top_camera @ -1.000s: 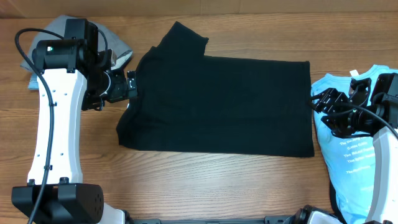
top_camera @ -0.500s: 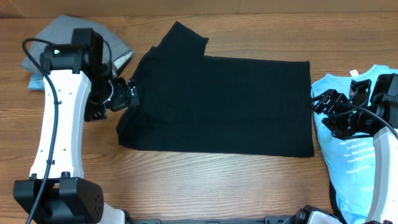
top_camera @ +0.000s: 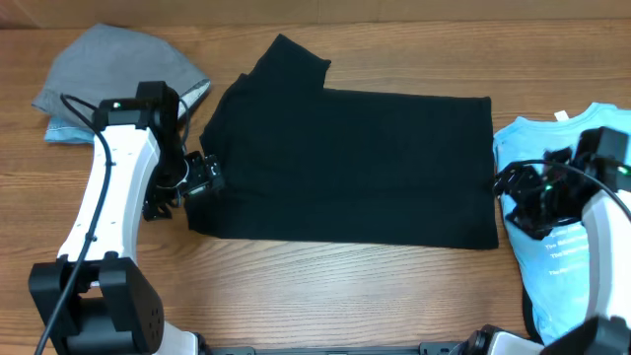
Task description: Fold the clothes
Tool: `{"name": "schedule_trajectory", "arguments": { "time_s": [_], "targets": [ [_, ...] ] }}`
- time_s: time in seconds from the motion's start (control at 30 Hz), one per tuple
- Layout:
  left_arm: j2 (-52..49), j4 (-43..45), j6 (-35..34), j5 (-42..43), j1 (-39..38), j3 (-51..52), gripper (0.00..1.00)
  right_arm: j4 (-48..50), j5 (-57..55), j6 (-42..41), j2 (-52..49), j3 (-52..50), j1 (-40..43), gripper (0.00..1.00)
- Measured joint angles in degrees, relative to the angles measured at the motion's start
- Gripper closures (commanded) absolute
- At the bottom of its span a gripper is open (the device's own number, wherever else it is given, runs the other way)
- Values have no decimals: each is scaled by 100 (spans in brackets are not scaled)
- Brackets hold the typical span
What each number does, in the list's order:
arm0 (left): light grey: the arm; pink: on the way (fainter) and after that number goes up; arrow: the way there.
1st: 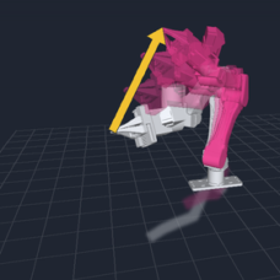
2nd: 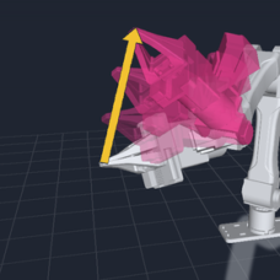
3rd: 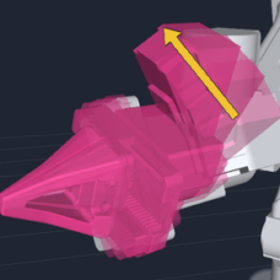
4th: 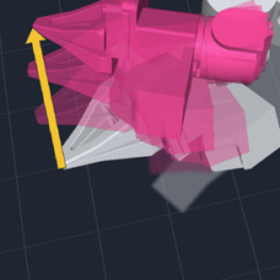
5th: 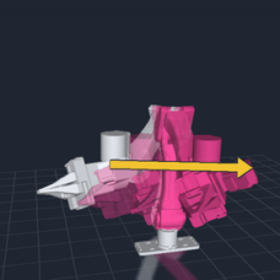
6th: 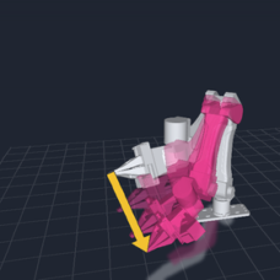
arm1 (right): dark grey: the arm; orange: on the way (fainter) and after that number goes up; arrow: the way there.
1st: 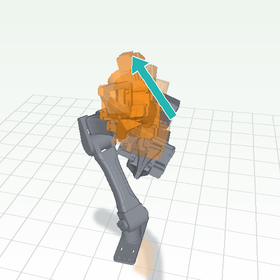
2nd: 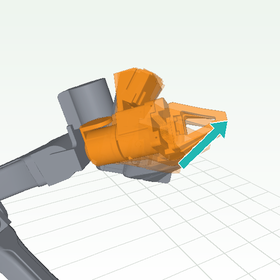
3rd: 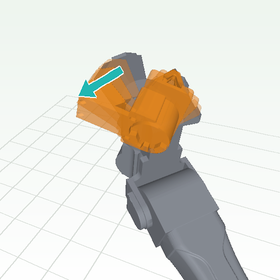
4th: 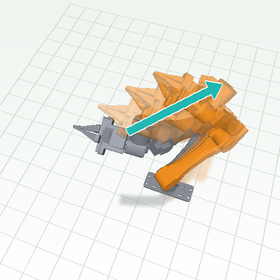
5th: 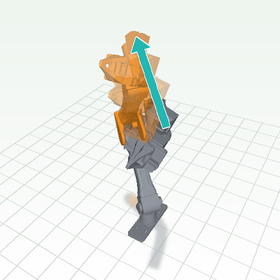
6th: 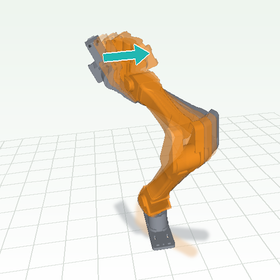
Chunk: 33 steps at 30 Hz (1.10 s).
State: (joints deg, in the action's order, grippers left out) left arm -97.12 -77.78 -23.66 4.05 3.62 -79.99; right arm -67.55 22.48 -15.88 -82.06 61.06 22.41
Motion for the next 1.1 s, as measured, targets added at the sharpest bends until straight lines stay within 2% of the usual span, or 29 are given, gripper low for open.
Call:
{"name": "schedule_trajectory", "arguments": {
  "time_s": [0.23,0.57,0.8,0.83,1.1],
  "targets": [
    [-2,710,98,92,588,723,0,315,-35,-44,-407,-455,0,21],
    [-9,2205,136,197,586,2232,0,680,-291,-151,-407,-981,0,21],
    [-9,3239,136,46,586,2778,3,833,-514,-365,-407,-1095,4,21],
    [11,3309,136,9,586,2820,5,839,-535,-380,-407,-1095,4,21],
    [177,3993,133,-160,586,3025,6,960,-603,-474,-407,-1097,4,20]
  ]
}}
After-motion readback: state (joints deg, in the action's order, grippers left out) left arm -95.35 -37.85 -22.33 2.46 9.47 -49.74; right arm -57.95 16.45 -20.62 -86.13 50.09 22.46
